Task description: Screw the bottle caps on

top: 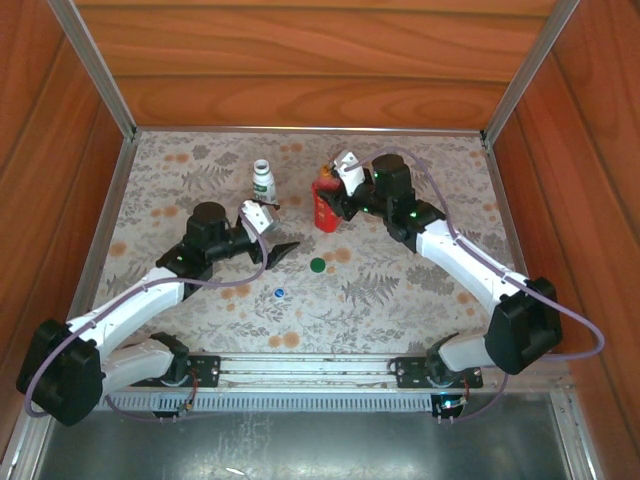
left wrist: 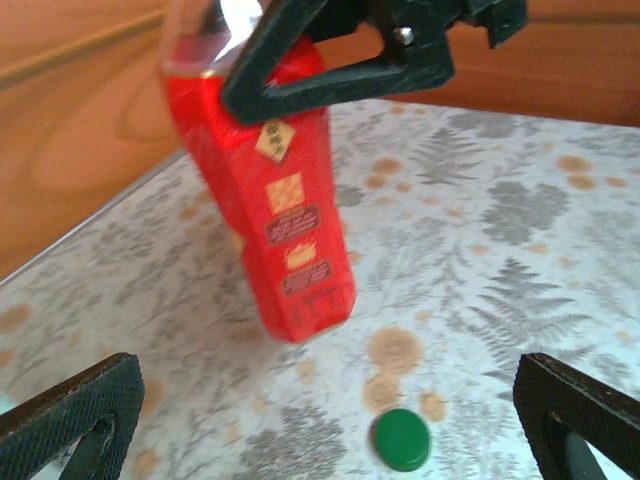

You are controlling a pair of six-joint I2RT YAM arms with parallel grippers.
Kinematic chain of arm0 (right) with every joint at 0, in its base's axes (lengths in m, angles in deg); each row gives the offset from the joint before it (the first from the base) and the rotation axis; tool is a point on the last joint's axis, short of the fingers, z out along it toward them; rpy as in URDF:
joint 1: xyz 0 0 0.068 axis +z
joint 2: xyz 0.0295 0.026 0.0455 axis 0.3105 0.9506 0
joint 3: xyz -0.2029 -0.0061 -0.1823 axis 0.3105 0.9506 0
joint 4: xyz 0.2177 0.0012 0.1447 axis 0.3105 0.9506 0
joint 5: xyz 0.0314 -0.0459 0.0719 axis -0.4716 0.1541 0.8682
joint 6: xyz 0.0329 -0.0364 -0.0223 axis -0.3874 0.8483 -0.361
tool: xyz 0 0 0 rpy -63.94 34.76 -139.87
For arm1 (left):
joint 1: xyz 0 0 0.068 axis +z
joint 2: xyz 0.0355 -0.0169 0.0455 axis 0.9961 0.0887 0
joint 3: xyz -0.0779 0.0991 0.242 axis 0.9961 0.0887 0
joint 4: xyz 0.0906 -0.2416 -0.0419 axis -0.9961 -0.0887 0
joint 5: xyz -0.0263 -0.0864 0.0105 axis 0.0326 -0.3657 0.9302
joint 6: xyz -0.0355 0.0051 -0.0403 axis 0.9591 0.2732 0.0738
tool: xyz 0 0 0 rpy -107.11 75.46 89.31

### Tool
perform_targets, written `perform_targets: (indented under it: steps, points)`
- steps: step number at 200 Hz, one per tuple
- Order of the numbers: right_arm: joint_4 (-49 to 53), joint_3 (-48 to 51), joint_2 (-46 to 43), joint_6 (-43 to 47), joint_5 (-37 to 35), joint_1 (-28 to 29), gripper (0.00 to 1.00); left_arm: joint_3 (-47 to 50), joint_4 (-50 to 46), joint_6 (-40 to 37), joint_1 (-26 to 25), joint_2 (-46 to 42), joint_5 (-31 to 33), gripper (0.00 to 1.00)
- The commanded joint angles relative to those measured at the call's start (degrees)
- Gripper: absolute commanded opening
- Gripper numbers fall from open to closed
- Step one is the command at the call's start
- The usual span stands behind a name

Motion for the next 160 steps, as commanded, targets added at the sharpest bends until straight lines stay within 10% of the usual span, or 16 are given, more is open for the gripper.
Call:
perform_targets:
  steps: [1, 160]
  points:
    - [-7.7, 2.5, -1.1, -4.3, -6.3, -2.1, 0.42, -0.1, 0.9, 0.9, 0.3, 1.5, 6.4, 1.0]
    - [-9.8, 31.4, -27.4, -11.9, -25.0, -17.1, 0.42, -9.8, 3.6, 1.1, -3.5, 16.6, -0.2, 1.0]
